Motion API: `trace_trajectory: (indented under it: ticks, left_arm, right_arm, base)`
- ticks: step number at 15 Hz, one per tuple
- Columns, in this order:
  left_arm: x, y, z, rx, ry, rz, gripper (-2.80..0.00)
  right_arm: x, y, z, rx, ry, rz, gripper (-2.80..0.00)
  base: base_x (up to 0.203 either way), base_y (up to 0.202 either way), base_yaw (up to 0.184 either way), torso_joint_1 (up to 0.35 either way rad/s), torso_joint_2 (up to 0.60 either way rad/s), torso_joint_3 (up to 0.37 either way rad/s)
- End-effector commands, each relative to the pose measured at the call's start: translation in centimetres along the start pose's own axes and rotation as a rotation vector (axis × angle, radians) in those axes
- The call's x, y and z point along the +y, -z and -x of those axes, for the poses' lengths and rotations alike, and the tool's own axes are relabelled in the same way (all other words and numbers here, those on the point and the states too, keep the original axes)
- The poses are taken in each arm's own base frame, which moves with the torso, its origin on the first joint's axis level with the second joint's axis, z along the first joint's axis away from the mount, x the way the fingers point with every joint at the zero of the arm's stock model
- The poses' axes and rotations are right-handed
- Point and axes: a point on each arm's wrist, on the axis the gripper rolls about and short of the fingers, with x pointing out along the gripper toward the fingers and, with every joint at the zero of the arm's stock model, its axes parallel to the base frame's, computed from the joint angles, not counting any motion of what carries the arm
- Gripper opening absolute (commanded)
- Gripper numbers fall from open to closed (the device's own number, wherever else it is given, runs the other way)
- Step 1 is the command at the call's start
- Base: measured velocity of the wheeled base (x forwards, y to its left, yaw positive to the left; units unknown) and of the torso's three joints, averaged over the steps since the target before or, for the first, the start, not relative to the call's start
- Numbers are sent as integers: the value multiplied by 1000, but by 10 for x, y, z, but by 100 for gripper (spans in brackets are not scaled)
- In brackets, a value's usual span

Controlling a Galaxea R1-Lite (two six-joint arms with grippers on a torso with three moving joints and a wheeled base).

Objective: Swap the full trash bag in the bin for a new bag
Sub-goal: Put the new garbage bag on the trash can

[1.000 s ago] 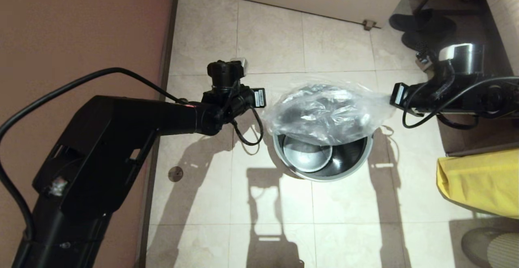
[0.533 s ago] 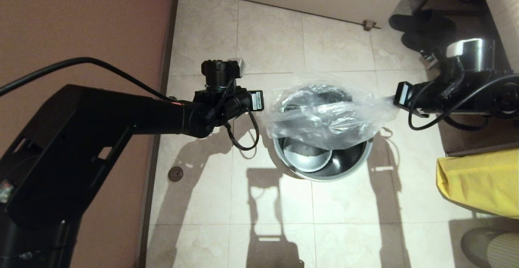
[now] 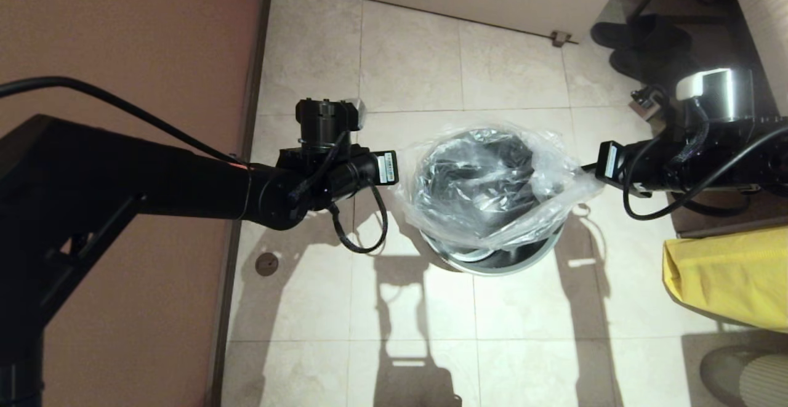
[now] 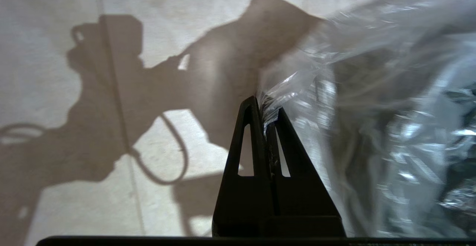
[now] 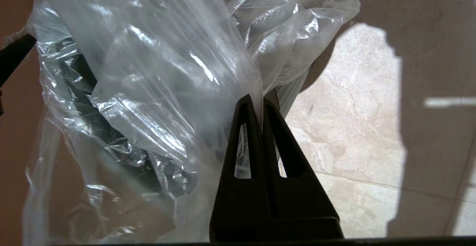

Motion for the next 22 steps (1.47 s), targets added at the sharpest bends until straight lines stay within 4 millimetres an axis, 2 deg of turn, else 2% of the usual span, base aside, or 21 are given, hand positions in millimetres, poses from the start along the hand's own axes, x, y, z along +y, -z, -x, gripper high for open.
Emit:
trace_trajectory:
  ticks: [1, 9, 12, 17, 18, 19, 22]
  left_arm:
    - [-2, -6, 11, -15, -2, 2, -280]
    - [-13, 18, 18, 36, 7, -16, -280]
    - [-14, 16, 20, 31, 9, -16, -280]
    - [-14, 12, 31, 16, -19, -13, -280]
    - [-14, 11, 33, 6, -26, -11, -218]
    - [-13, 11, 34, -2, -30, -9, 0]
    - [-13, 0, 47, -46, -22, 0, 0]
  right_arm:
    - [4, 1, 7, -3, -7, 3, -280]
    - [-6, 31, 12, 74, 40, 2, -280]
    - [1, 31, 21, 63, 23, 10, -280]
    - [14, 34, 23, 69, -4, 29, -280]
    - [18, 37, 23, 78, -14, 35, -280]
    - [21, 38, 23, 81, -20, 39, -280]
    - [32, 40, 26, 78, -33, 55, -280]
  base:
    - [0, 0, 0, 0, 0, 0]
    - [0, 0, 0, 0, 0, 0]
    - [0, 0, 0, 0, 0, 0]
    - [0, 0, 0, 0, 0, 0]
    - [0, 0, 0, 0, 0, 0]
    - [0, 0, 0, 0, 0, 0]
    - [0, 0, 0, 0, 0, 0]
